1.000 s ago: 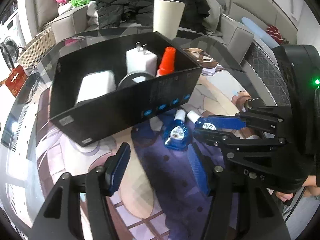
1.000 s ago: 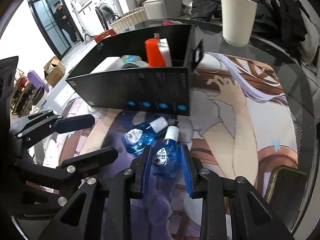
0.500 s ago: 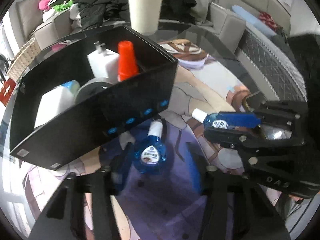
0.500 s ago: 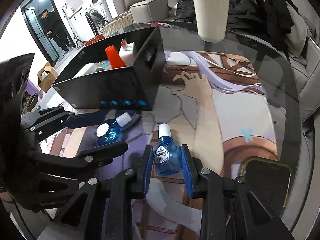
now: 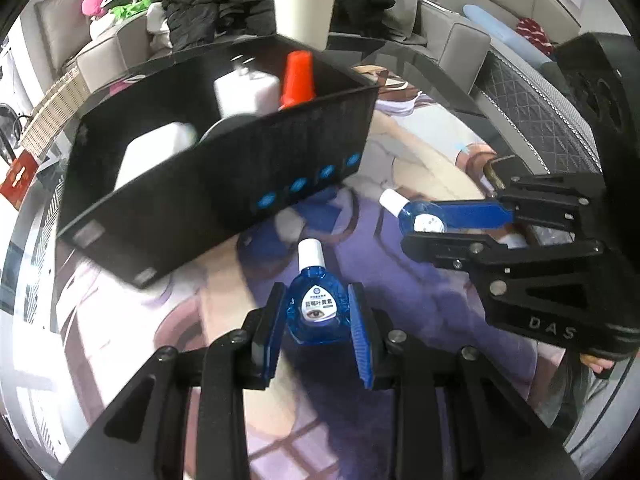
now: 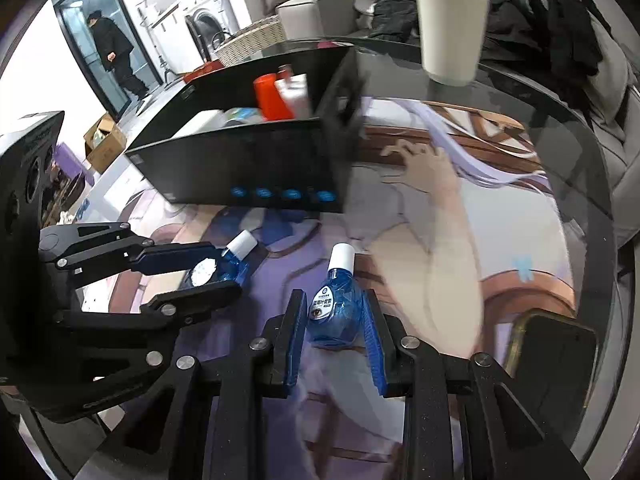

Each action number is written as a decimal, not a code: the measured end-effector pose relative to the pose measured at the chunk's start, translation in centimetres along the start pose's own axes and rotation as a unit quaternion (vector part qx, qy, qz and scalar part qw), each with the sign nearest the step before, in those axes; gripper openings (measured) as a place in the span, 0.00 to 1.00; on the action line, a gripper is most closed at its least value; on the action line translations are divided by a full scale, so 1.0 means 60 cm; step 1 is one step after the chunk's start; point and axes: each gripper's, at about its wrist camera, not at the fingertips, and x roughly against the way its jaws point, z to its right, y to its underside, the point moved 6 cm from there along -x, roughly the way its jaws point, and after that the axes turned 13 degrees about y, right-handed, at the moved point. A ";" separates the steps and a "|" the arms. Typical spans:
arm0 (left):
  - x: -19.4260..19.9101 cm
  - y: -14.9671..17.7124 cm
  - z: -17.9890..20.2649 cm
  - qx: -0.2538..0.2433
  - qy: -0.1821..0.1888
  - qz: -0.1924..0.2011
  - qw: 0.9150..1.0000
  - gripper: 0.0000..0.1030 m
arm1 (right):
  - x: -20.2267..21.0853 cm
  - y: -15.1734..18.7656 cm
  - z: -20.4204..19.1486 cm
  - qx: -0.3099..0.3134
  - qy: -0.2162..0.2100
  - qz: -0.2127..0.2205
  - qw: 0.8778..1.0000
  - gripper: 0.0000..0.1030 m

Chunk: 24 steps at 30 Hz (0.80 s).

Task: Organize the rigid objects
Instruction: 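Grasp one blue eye-drop bottle with the left tool while the right tool grasps another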

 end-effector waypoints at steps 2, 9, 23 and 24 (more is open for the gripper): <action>0.010 0.013 -0.009 0.004 -0.002 -0.001 1.000 0.28 | 0.001 -0.001 -0.016 0.009 -0.002 0.000 1.000 0.28; 0.038 0.042 -0.038 0.021 0.000 0.003 1.000 0.28 | 0.004 -0.004 -0.071 0.037 -0.017 -0.003 0.999 0.28; 0.033 0.039 -0.026 -0.004 -0.012 0.001 1.000 0.28 | 0.008 0.005 -0.090 0.073 0.004 0.009 0.997 0.37; 0.033 0.038 -0.027 -0.002 -0.010 0.000 1.000 0.28 | 0.008 0.006 -0.090 0.073 0.007 0.010 0.997 0.33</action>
